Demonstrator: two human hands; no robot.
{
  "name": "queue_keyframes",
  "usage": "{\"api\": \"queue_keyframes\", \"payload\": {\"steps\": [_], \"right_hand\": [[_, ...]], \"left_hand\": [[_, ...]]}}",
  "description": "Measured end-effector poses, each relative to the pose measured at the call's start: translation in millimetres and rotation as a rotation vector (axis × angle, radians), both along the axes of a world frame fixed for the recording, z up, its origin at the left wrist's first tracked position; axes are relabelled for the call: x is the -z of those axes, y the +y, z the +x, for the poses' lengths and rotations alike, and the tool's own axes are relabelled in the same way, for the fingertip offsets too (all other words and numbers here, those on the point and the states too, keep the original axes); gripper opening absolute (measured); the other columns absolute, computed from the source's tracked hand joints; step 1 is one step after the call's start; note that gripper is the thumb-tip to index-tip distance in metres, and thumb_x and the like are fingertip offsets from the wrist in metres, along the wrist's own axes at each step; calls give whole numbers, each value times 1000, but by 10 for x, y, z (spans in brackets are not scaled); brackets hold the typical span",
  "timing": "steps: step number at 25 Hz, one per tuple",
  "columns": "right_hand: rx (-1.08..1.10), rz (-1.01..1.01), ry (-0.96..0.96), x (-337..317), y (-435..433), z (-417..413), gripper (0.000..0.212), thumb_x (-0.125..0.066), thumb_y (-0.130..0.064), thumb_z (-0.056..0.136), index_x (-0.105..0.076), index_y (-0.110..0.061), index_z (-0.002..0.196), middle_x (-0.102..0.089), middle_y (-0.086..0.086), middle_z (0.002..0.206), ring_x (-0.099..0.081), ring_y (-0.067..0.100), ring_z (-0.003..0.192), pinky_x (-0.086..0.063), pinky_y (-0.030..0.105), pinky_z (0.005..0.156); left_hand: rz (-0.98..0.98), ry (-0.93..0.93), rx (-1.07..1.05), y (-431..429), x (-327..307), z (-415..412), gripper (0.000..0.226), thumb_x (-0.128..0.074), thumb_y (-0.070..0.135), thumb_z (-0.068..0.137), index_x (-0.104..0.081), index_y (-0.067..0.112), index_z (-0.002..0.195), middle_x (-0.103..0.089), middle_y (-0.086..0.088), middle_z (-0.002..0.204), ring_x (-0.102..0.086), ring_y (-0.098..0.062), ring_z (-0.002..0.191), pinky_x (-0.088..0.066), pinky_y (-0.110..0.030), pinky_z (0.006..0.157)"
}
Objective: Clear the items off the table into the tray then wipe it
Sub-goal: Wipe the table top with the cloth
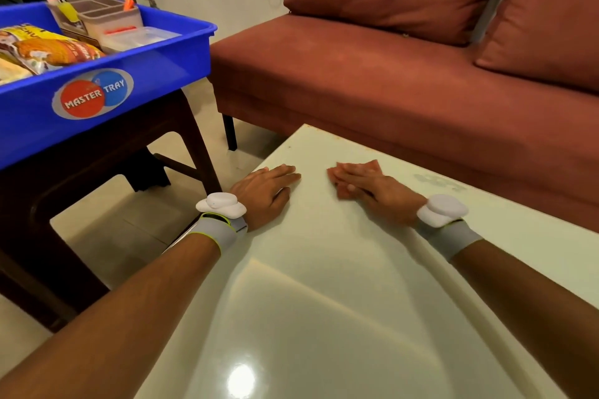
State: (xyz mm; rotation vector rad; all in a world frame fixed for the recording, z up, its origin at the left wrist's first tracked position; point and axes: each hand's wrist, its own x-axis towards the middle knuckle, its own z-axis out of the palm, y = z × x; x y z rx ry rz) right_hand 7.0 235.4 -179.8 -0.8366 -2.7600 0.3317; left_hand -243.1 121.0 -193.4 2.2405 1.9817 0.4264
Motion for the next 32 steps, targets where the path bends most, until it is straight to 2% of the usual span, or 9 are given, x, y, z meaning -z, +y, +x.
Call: {"api": "queue_keyframes", "payload": {"steps": [2, 5, 7, 11, 16, 19, 23, 28, 32], "right_hand": [[210, 36, -30, -29, 320, 204, 41, -37, -21, 101, -40, -15, 141, -32, 6, 151, -29, 21, 141, -8, 19, 112], [411, 26, -57, 24, 607, -154, 37, -39, -20, 99, -49, -15, 134, -42, 12, 146, -38, 30, 136, -20, 40, 115], [295, 21, -22, 13, 345, -453, 36, -41, -20, 98, -52, -15, 131, -46, 9, 144, -36, 25, 137, -20, 41, 115], [-93, -66, -41, -1, -307, 61, 44, -34, -32, 100, -32, -29, 144, -21, -11, 154, -16, 4, 141, -8, 26, 117], [221, -16, -102, -131, 270, 60, 40, -38, -26, 99, -46, -16, 136, -42, 8, 147, -34, 23, 139, -23, 38, 109], [64, -77, -87, -95, -289, -548, 40, -39, -24, 99, -43, -17, 139, -33, 7, 152, -27, 24, 142, -13, 39, 115], [-209, -100, -17, -79, -804, 74, 45, -34, -28, 101, -29, -28, 145, -22, -10, 155, -12, 3, 143, -2, 17, 118], [286, -108, -149, -82, -161, 167, 50, -25, -36, 101, -19, -21, 148, -16, 3, 158, -15, 21, 146, -8, 35, 119], [85, -108, -185, -37, -641, -548, 51, -24, -33, 102, -13, -17, 150, -10, 5, 159, -7, 21, 147, -4, 41, 119]], "left_hand": [[8, 0, -4, -2, 5, 12, 61, -19, 35, 86, -39, 22, 143, -32, 3, 153, -29, -15, 141, -18, -33, 117], [5, -16, -8, 8, -8, 25, 61, -20, 34, 86, -39, 22, 142, -33, 3, 153, -30, -15, 141, -19, -33, 116], [-5, -10, -4, 0, -14, 24, 61, -19, 35, 86, -38, 22, 143, -32, 3, 153, -28, -15, 142, -18, -33, 117], [-19, -16, -8, -5, -4, 3, 65, -16, 39, 84, -37, 24, 143, -31, 5, 154, -26, -13, 143, -16, -32, 117], [-21, -25, -26, 11, -11, -5, 64, -17, 33, 83, -38, 23, 143, -31, 4, 154, -27, -15, 142, -16, -32, 117], [-38, -91, 2, -40, -36, -3, 64, -18, 29, 82, -39, 20, 142, -32, 2, 153, -27, -15, 142, -14, -31, 118], [-18, -147, -4, -40, -11, -31, 63, -19, 27, 83, -40, 17, 141, -33, 1, 152, -28, -16, 142, -13, -30, 119], [-19, -108, -13, -45, 3, 2, 63, -18, 29, 82, -39, 22, 141, -33, 3, 152, -29, -16, 141, -16, -32, 118], [48, -294, -23, -79, -21, -50, 55, -24, 26, 87, -46, 25, 137, -45, 3, 145, -39, -15, 135, -25, -26, 113]]}}
